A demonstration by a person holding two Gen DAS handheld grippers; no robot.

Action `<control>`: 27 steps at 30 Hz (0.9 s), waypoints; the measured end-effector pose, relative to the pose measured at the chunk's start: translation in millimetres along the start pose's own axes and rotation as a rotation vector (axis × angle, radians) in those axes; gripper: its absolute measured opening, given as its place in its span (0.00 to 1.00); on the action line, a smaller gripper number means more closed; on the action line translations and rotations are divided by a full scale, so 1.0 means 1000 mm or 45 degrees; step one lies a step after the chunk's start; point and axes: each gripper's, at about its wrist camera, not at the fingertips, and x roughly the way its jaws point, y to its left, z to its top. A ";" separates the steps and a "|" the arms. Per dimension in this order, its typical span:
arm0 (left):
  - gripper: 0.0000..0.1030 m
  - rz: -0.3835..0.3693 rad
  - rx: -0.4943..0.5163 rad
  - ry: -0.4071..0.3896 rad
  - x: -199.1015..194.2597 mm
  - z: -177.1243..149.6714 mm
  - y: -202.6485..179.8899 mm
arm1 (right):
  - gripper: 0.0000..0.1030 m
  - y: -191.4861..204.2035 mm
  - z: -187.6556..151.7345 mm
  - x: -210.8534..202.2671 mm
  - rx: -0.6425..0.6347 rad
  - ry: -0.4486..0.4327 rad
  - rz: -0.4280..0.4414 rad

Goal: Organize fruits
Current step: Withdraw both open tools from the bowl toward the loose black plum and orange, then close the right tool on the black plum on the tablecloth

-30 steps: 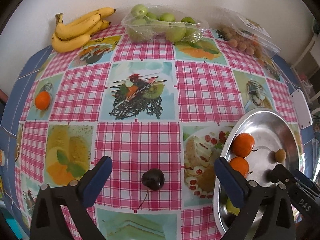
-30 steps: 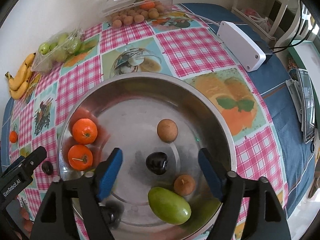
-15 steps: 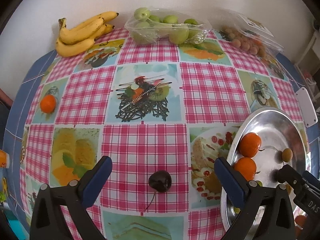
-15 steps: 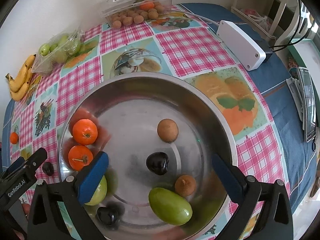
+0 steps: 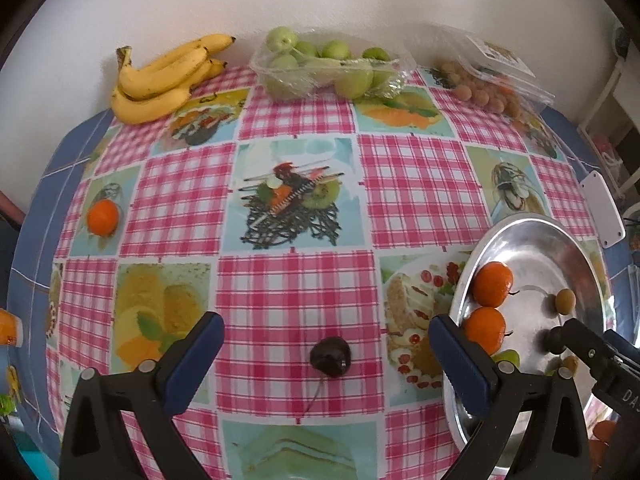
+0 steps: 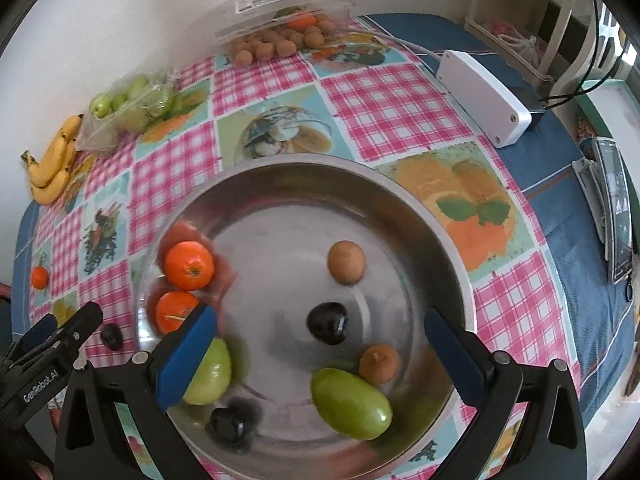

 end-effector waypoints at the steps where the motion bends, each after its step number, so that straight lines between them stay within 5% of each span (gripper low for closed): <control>1: 1.00 0.008 0.000 -0.006 -0.002 0.000 0.003 | 1.00 0.002 -0.001 -0.001 -0.006 0.002 0.008; 27: 1.00 0.171 -0.256 0.024 -0.013 -0.018 0.139 | 1.00 0.109 -0.032 0.003 -0.327 0.040 0.132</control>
